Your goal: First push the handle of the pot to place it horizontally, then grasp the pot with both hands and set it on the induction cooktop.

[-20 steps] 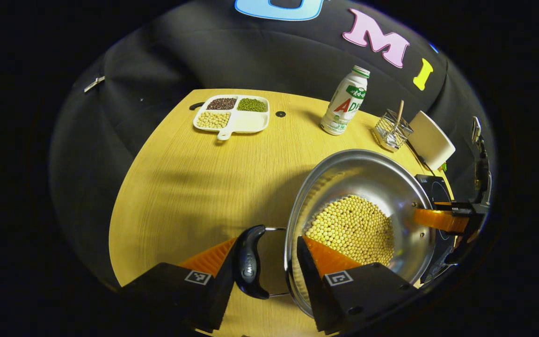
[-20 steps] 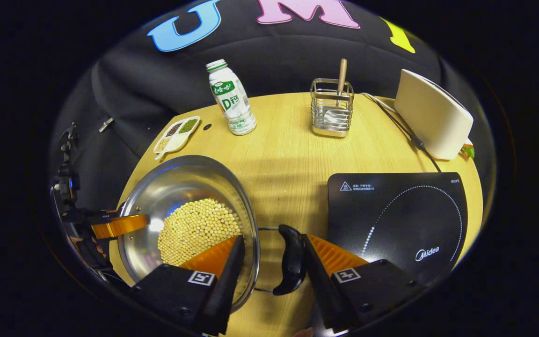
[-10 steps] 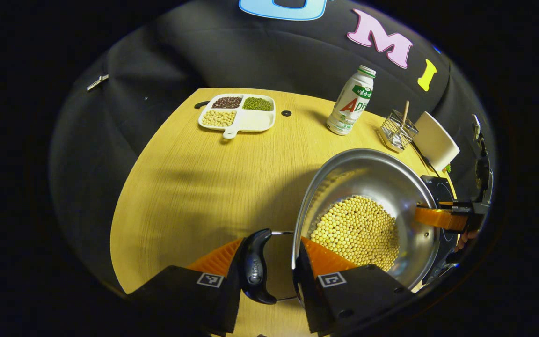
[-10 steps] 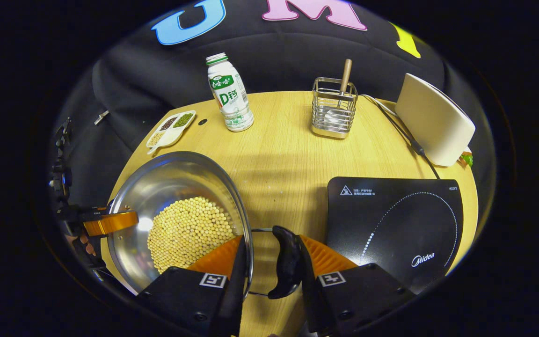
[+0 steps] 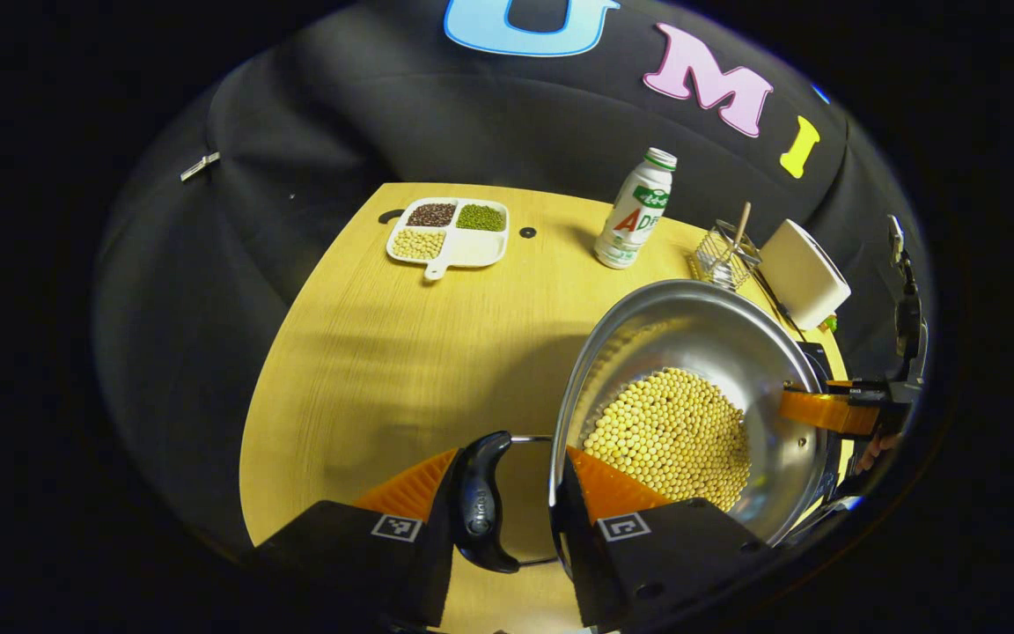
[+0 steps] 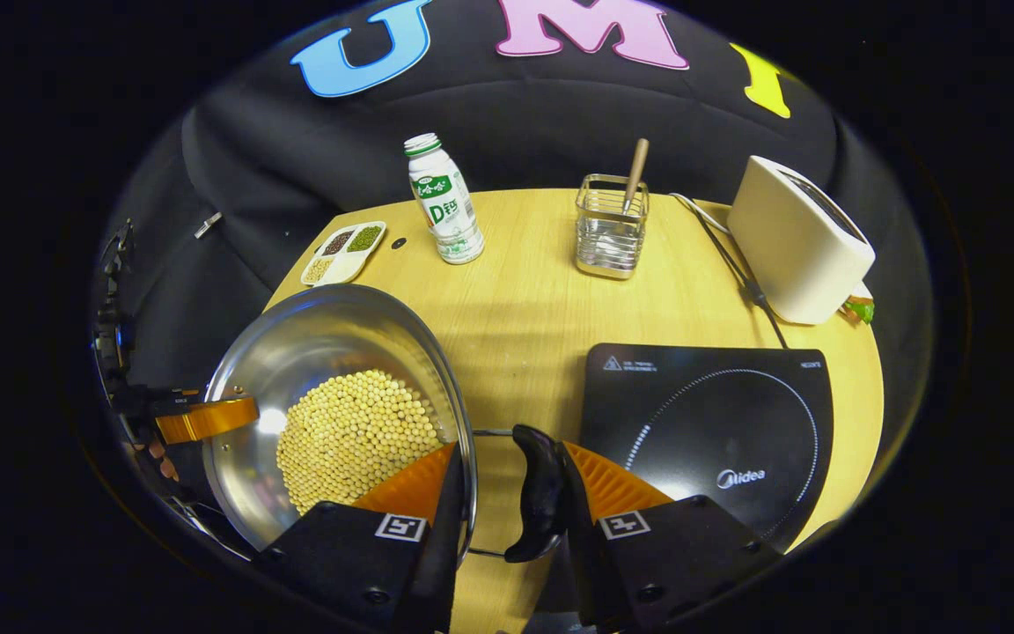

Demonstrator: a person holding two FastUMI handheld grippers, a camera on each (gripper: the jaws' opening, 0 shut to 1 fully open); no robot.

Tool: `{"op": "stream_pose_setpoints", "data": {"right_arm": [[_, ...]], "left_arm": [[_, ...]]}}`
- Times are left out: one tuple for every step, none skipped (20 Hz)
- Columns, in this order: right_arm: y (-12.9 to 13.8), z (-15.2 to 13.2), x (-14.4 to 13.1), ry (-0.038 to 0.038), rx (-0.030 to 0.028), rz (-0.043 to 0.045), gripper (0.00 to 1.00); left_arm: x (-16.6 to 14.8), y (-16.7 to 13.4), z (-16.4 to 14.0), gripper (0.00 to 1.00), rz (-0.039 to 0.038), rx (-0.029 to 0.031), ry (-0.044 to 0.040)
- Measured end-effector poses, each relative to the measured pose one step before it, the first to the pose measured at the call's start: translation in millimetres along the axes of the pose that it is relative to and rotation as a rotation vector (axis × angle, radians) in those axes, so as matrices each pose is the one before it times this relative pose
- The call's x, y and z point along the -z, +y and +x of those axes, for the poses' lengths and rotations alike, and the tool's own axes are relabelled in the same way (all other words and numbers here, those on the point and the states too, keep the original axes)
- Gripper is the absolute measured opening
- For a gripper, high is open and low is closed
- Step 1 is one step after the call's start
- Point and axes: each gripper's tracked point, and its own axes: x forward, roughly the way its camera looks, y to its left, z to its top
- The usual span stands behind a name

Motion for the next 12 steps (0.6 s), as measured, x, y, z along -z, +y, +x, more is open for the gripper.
{"op": "stream_pose_setpoints", "data": {"right_arm": [[-6.57,-7.05,0.45,0.00238,-0.00265,0.00551,0.56],[-7.71,-6.56,0.02,0.00100,-0.00070,0.00316,0.56],[-9.33,-7.49,-0.26,0.00028,0.00009,0.00334,0.56],[-9.15,-5.52,-0.14,-0.00174,0.00025,0.00410,0.56],[-10.55,-6.05,0.00,-0.00067,0.00154,0.00371,0.56],[-10.43,-5.97,0.29,0.00029,0.00189,0.00547,0.56],[-11.81,-6.16,-0.25,-0.00247,0.00396,0.00698,0.56],[-11.64,-5.22,-0.28,-0.00310,0.00517,0.00547,0.56],[-12.28,-5.33,-1.00,-0.00236,0.00565,0.00336,0.56],[-12.51,-4.62,0.38,-0.00229,0.00580,0.00276,0.56],[-13.13,-4.29,-0.79,-0.00141,0.00568,0.00373,0.56],[-12.50,-3.26,1.03,-0.00089,0.00697,0.00598,0.56]], "left_arm": [[0.43,-8.67,-5.33,0.58,-0.00125,0.00203,0.00517],[0.83,-10.46,-3.65,0.58,-0.00134,0.00256,0.00181],[-0.41,-10.32,-3.50,0.55,0.00214,0.00265,0.00126],[1.40,-10.96,-1.91,0.55,0.00328,0.00119,0.00200],[-0.50,-11.67,-2.98,0.57,0.00502,0.00110,-0.00053],[0.07,-12.34,-1.34,0.58,0.00733,0.00134,0.00060],[-1.01,-12.35,-0.58,0.58,0.00562,0.00334,-0.00001],[-0.69,-12.78,0.43,0.58,0.00566,0.00498,-0.00034],[-1.27,-12.90,0.16,0.58,0.00518,0.00617,-0.00004],[0.24,-12.93,0.47,0.58,0.00473,0.00757,0.00043],[-0.28,-13.15,1.97,0.58,0.00485,0.00739,0.00140],[0.48,-13.00,3.16,0.60,0.00475,0.00675,0.00144]]}}
